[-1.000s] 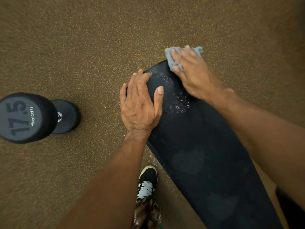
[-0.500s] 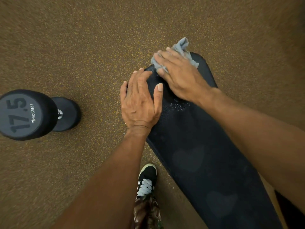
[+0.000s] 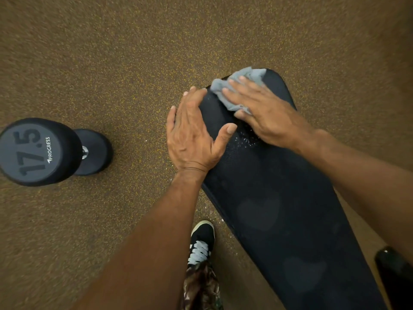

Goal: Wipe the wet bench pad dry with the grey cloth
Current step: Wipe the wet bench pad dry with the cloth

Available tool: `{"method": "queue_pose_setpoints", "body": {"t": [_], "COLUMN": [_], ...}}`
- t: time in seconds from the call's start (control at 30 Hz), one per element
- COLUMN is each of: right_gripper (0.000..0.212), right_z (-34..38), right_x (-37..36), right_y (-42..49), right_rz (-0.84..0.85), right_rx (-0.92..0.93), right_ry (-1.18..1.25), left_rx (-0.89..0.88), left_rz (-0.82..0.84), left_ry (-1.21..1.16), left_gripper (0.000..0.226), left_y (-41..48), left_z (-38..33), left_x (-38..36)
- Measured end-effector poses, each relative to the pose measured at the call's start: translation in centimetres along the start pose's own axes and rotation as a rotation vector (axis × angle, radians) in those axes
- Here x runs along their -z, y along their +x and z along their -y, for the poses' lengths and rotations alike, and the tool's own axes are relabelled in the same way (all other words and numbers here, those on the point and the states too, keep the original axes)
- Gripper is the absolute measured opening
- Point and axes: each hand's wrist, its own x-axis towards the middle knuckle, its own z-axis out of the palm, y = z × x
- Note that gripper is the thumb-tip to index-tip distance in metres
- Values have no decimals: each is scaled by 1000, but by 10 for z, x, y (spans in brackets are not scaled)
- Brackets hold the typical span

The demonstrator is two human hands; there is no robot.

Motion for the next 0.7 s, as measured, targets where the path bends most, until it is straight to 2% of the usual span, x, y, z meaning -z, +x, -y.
{"method": "queue_pose_setpoints", "body": {"t": [0.13,0.2,0.3,0.4,0.5,0.6,0.7], "right_gripper": [60,59,57,59,52,50,55], "right_z": [13,32,23,7,29,45,23], "right_x": [2,-5,-8,4,2,-8,1], "right_y": [28,40,24,17,41,44,22], "right_rz": [-63,-82,-37,-26,-80,-32,16], "right_rx": [-160,-113,29,-31,-109,41,124], "right_ry": [61,68,8,15,62,53,9], "left_rx": [1,0,1,5,15,23,2], "left_rz": [-33,-60,-76,-83,-91,-101,-117], "left_ry": [-26,-54,-62,-56,-72,-106,-110], "left_gripper": [101,102,100,100,101,101,100], "left_y": [1,1,1,1,1,1,2], "left_z": [0,1,1,2,2,2,4], "left_x": [-1,-1,0,-1,-1,-1,-1]}}
